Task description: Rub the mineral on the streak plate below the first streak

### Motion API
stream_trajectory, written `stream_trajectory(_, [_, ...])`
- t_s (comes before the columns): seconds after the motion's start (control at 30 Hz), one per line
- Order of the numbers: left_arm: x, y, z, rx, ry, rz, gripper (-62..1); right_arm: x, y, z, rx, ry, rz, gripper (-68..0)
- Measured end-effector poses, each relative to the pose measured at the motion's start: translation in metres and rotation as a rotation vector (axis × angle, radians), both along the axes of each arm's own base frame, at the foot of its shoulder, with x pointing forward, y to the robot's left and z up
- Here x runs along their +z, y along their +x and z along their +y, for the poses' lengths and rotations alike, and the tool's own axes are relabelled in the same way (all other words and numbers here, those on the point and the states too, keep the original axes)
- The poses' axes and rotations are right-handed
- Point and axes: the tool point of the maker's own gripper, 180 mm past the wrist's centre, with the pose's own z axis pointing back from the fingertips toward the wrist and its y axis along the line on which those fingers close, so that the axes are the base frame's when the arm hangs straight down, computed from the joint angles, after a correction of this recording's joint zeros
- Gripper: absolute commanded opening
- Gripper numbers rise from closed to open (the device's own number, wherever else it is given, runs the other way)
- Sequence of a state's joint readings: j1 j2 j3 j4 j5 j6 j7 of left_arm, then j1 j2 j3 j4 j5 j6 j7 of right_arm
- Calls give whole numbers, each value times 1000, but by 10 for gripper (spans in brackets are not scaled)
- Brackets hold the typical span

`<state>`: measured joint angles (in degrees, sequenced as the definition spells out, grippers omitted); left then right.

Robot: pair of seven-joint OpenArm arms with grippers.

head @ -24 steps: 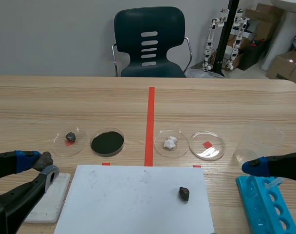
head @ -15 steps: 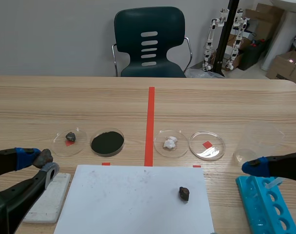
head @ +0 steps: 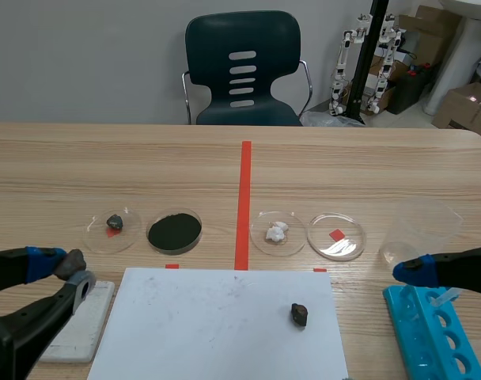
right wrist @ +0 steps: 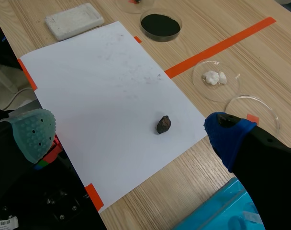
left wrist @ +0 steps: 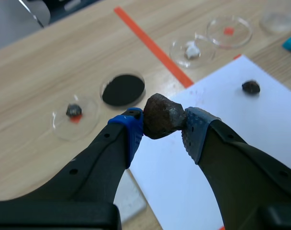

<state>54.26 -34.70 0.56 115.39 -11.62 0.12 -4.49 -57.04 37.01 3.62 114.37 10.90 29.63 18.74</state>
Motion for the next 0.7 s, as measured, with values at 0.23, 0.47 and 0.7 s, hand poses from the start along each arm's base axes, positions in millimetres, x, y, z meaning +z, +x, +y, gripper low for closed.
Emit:
stream_trajectory(0.23, [-25,-2,11,29,94,127,-468,0,0,0,0,0,0,4])
stream_trajectory(0.47, [-41,6,24,81,156,244,-468,0,0,0,0,0,0,4])
stream_trajectory(0.7, [-64,9,27,110,133,347,-468,0,0,0,0,0,0,4])
